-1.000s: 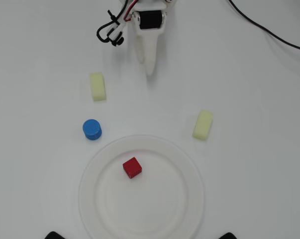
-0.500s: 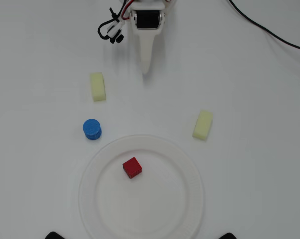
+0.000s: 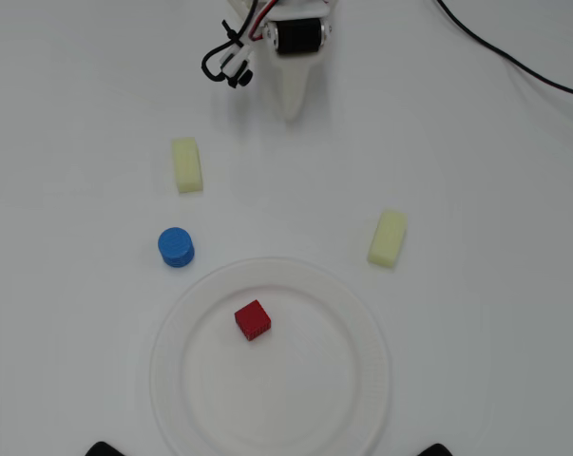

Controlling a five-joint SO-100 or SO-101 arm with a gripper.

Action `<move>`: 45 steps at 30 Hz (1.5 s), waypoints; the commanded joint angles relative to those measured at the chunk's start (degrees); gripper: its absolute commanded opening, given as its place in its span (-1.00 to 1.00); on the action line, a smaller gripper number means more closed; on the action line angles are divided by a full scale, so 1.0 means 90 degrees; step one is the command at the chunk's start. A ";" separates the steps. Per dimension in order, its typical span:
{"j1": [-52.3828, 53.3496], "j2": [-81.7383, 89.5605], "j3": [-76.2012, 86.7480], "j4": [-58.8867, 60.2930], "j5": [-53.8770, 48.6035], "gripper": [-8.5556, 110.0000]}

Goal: Grasp a red block and put it in the dish.

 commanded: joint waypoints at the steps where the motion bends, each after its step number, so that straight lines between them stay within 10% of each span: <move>1: -0.0039 0.1191 0.0664 0.0303 -0.0029 -0.85; 45: 0.0127 0.1191 0.0664 0.0312 -0.0059 -0.85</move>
